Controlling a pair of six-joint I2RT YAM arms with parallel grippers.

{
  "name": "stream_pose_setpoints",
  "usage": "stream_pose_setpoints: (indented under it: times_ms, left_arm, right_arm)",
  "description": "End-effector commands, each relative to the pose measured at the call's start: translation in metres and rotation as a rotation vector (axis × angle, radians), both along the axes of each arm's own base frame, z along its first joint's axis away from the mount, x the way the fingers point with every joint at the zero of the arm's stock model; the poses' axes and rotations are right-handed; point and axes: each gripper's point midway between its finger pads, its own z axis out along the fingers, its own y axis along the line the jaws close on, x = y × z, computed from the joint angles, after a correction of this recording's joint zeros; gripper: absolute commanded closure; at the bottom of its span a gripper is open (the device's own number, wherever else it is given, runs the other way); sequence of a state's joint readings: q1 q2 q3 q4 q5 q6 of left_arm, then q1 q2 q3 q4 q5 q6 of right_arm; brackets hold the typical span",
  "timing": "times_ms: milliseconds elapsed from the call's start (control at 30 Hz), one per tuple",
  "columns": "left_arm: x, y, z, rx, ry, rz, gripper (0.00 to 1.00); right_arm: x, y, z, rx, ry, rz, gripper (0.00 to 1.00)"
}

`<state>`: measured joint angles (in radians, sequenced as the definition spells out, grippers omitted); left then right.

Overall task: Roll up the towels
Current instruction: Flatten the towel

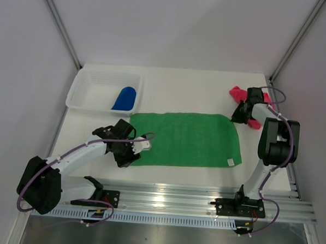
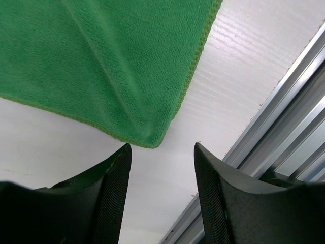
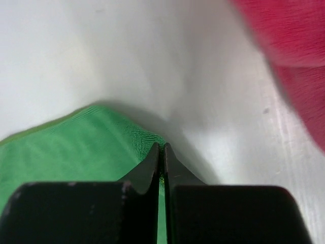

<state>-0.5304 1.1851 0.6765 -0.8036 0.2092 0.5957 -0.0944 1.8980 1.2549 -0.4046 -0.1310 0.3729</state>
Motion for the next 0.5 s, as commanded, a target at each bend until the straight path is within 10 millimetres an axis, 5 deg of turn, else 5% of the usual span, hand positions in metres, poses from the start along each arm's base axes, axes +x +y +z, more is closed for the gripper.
stream_pose_setpoints:
  times_ms: [0, 67, 233, 467]
  left_arm:
    - [0.009, -0.012, 0.019, -0.057, -0.031, 0.023, 0.44]
    - [0.011, -0.014, 0.018, -0.059, -0.035, 0.025, 0.44]
    - [0.013, -0.014, 0.017, -0.058, -0.039, 0.024, 0.43]
    - [0.012, -0.013, 0.012, -0.049, -0.030, 0.025, 0.43]
  right_arm:
    - [0.015, 0.021, 0.052, -0.154, -0.176, 0.093, 1.00]
    - [0.010, 0.052, 0.056, -0.259, -0.203, 0.208, 1.00]
    - [-0.005, 0.080, 0.049, -0.506, -0.191, 0.308, 1.00]
    - [-0.009, 0.124, 0.042, -0.443, -0.175, 0.339, 1.00]
